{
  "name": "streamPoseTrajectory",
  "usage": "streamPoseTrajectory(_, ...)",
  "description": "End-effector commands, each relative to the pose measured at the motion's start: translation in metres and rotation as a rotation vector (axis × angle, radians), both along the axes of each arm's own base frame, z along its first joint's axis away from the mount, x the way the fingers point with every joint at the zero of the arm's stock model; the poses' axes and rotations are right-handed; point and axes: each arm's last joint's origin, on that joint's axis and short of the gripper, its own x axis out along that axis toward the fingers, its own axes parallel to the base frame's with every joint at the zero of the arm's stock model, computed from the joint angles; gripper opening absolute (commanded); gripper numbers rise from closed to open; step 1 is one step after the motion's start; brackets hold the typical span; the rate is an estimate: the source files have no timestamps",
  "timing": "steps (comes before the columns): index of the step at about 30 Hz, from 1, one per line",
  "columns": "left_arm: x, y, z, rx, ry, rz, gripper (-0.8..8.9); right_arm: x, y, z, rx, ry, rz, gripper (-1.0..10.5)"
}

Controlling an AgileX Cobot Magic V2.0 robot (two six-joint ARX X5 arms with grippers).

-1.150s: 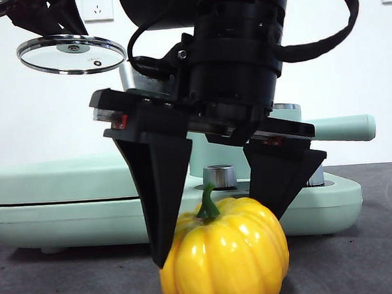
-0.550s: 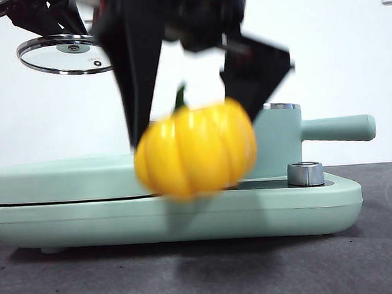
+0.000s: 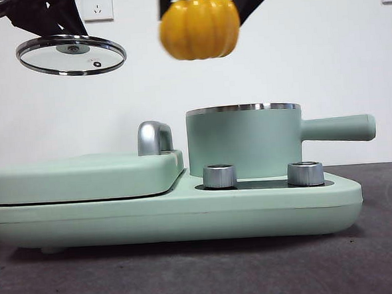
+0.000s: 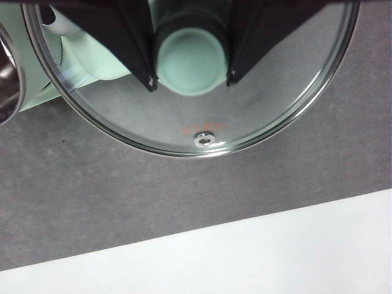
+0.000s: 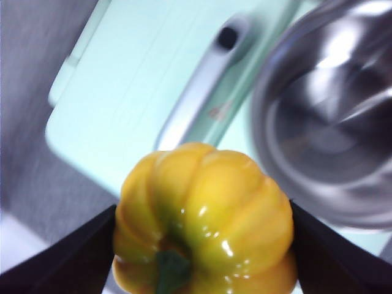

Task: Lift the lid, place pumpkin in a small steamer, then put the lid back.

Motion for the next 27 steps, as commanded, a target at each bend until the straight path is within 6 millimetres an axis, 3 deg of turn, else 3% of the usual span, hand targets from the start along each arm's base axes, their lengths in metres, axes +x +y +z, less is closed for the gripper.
streamPoseTrajectory(1, 0.001, -0.001, 0.012, -0.015, -0.049, -0.005, 0.24, 0.021, -0.007, -0.003, 0.002, -0.016, -0.008, 2.5)
streamPoseTrajectory(10, 0.001, -0.001, 0.011, -0.013, -0.041, -0.004, 0.24, 0.071, -0.035, -0.025, 0.037, -0.010, -0.076, 2.5)
streamPoseTrajectory(16, 0.001, -0.001, 0.011, -0.013, -0.041, -0.004, 0.24, 0.093, -0.034, -0.049, 0.017, 0.019, -0.095, 2.5)
streamPoseTrajectory(27, 0.001, -0.001, 0.010, -0.013, -0.040, -0.004, 0.24, 0.115, -0.024, -0.093, -0.038, 0.108, -0.097, 2.5)
